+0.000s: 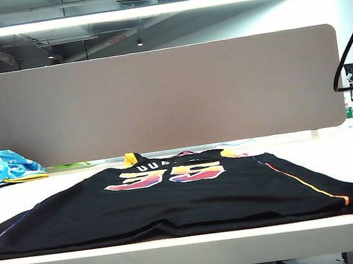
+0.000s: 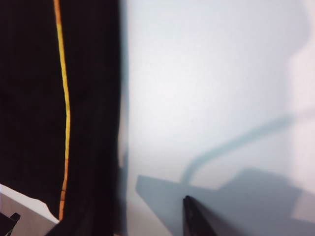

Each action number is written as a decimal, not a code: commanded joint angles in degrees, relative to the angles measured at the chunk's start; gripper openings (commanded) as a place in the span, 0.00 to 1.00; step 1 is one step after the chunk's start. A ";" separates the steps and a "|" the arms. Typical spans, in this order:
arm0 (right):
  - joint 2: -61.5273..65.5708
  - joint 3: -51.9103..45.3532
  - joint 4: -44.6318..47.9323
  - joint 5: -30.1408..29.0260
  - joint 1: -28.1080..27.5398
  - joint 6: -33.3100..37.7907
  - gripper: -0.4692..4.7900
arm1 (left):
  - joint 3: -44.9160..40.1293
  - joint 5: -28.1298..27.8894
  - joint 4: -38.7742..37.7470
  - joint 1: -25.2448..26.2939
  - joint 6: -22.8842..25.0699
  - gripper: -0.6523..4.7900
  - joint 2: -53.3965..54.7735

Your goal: Fold the bottom side of the basketball jersey horizontally towards the center, about one-third of the way, and then fold the bottom of the basketball jersey up towards the top, creating a neat rectangle.

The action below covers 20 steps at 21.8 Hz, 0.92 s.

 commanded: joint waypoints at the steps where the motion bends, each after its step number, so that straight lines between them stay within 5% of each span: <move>1: 0.26 -0.33 -0.13 -3.63 0.07 -0.57 0.55 | 0.04 -0.70 -2.14 -1.03 0.63 0.54 0.00; 10: 0.35 -2.03 0.70 -7.69 0.15 -0.35 0.62 | -0.59 -3.10 -4.63 -3.89 3.96 0.58 0.44; 20: 0.46 -2.67 6.75 -7.19 7.67 5.07 0.63 | -0.98 -2.62 -4.22 -4.20 3.98 0.58 3.28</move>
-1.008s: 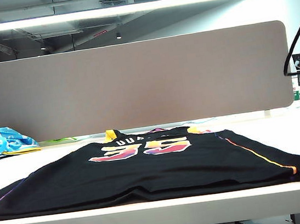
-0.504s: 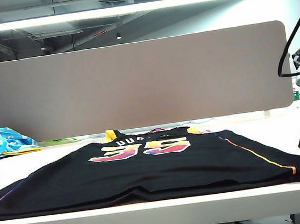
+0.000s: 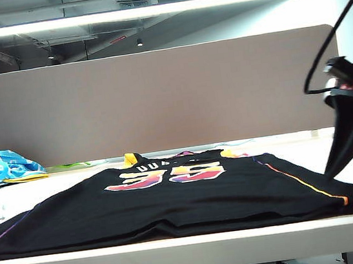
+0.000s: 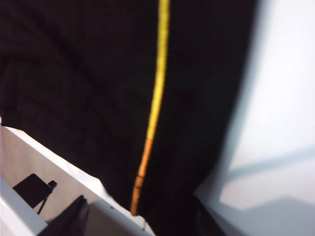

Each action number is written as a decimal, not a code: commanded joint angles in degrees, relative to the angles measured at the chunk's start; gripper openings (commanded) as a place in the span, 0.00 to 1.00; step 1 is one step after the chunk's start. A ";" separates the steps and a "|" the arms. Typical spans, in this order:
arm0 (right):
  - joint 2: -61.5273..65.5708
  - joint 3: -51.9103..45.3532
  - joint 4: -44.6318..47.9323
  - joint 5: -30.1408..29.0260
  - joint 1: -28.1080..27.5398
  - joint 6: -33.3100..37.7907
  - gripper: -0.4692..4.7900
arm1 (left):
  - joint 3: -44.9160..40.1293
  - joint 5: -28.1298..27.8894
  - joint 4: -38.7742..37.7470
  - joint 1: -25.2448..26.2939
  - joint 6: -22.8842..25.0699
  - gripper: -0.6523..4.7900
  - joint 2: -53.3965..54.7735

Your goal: Fold the bottom side of the basketball jersey horizontally towards the center, about one-third of the way, and then fold the bottom of the basketball jersey up towards the top, creating a neat rectangle.

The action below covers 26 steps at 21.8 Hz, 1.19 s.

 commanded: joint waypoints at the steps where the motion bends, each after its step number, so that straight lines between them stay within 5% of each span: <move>1: 0.00 -0.04 2.21 0.66 1.27 2.40 0.63 | -1.16 -3.67 -1.14 -0.44 0.15 0.57 1.60; 12: 3.30 -0.09 4.63 3.17 1.97 3.93 0.60 | -1.44 -4.55 -0.15 -5.88 0.13 0.54 4.66; 13: 4.22 -0.09 4.87 3.37 1.97 3.87 0.52 | -1.44 -5.51 -0.09 -6.14 0.17 0.43 4.83; 15: 4.81 -0.22 7.08 3.39 2.10 3.30 0.11 | -1.44 -6.62 0.70 -6.32 0.15 0.11 4.81; 16: 4.79 -0.22 7.98 3.37 2.27 3.48 0.07 | -1.44 -6.67 0.92 -6.27 0.07 0.11 4.81; 23: -5.40 -0.22 -6.67 3.17 4.37 -1.73 0.07 | -1.44 -9.27 -9.11 -7.50 -1.40 0.11 -5.31; 26: -16.76 -0.22 -12.31 3.19 6.56 0.31 0.07 | -1.44 -9.18 -13.64 -13.40 -5.90 0.11 -17.44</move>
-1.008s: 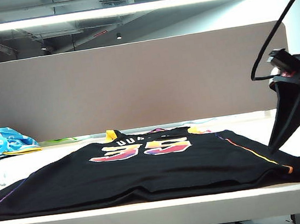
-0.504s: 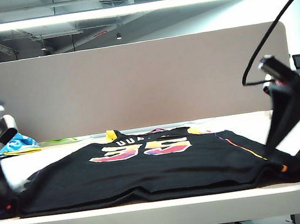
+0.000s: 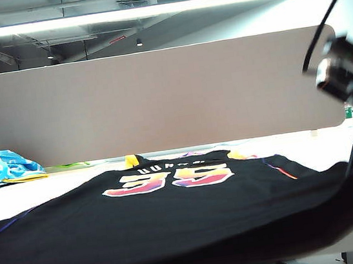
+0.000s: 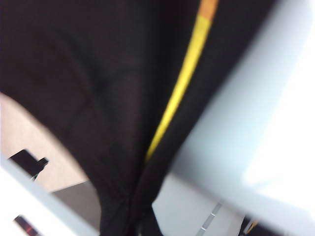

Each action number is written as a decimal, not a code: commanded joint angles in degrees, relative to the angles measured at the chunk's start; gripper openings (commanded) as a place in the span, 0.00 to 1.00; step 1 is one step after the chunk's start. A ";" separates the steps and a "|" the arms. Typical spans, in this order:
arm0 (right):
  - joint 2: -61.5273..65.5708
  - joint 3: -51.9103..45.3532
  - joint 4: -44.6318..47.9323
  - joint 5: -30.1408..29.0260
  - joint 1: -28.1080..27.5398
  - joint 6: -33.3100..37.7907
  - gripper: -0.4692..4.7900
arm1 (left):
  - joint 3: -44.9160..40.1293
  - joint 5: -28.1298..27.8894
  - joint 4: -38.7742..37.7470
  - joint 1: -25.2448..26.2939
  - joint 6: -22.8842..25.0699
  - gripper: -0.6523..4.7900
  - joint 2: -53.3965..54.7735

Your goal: Fold the bottom side of the basketball jersey horizontally towards the center, about one-third of the way, and then fold the bottom of the basketball jersey up towards the top, creating a neat rectangle.

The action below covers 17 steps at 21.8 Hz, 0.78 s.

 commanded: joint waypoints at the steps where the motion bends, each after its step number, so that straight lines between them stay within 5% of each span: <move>1: -12.24 0.13 -6.27 -0.24 2.56 3.08 0.07 | 0.26 0.02 -4.00 -7.21 -6.51 0.11 -12.44; 6: -30.69 0.13 -25.62 1.60 3.39 3.63 0.07 | 0.26 -5.22 -17.38 -24.04 -18.71 0.11 -32.72; 9: -43.04 0.13 -29.42 2.38 3.37 10.69 0.07 | 0.26 -8.98 -21.44 -29.51 -26.25 0.11 -42.88; 13: -46.99 0.13 -22.25 6.19 3.32 15.37 0.07 | 0.26 -13.38 -12.87 -28.44 -28.35 0.11 -46.69; 17: -34.80 0.33 -4.24 6.95 3.26 14.84 0.07 | 0.28 -16.96 -0.07 -26.36 -22.53 0.11 -37.88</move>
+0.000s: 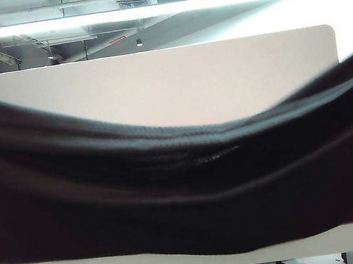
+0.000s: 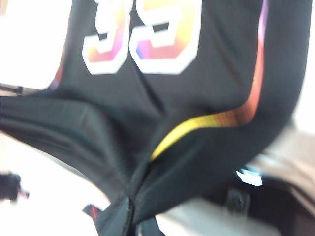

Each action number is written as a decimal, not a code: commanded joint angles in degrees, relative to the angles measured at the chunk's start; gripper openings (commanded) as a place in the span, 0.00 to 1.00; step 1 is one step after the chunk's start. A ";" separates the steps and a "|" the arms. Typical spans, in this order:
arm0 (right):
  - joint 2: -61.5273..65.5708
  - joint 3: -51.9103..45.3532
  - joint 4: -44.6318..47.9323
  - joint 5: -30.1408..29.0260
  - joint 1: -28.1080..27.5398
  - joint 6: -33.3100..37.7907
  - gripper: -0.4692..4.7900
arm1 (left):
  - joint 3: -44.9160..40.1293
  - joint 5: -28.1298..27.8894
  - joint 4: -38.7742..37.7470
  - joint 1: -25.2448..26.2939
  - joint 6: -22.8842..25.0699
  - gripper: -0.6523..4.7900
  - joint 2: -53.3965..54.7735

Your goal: Fold the bottom side of the basketball jersey horizontally towards the center, about one-third of the way, and then fold the bottom of the basketball jersey up towards the top, creating a neat rectangle.

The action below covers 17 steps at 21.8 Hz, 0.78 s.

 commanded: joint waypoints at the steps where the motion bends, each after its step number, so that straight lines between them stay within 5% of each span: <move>1: 11.02 0.83 17.49 1.20 -0.07 -0.63 0.07 | 0.11 -3.78 12.26 2.36 6.56 0.11 7.65; 4: 28.81 6.97 27.12 4.63 -1.90 -6.19 0.07 | 0.24 -3.39 26.71 10.73 11.26 0.11 20.74; 8: 46.34 16.74 31.15 7.02 -3.39 -9.60 0.07 | 0.59 4.98 43.47 21.44 11.80 0.11 34.12; 13: 57.24 22.23 35.54 7.78 -3.72 -10.45 0.10 | 5.86 11.50 52.39 25.18 12.68 0.11 47.43; 14: 57.96 22.23 37.20 7.76 -3.96 -10.82 0.15 | 6.86 11.65 53.07 25.18 12.66 0.15 49.03; 17: 58.47 22.27 43.28 10.36 -5.20 -10.88 0.58 | 10.14 11.72 54.42 25.22 16.63 0.56 52.48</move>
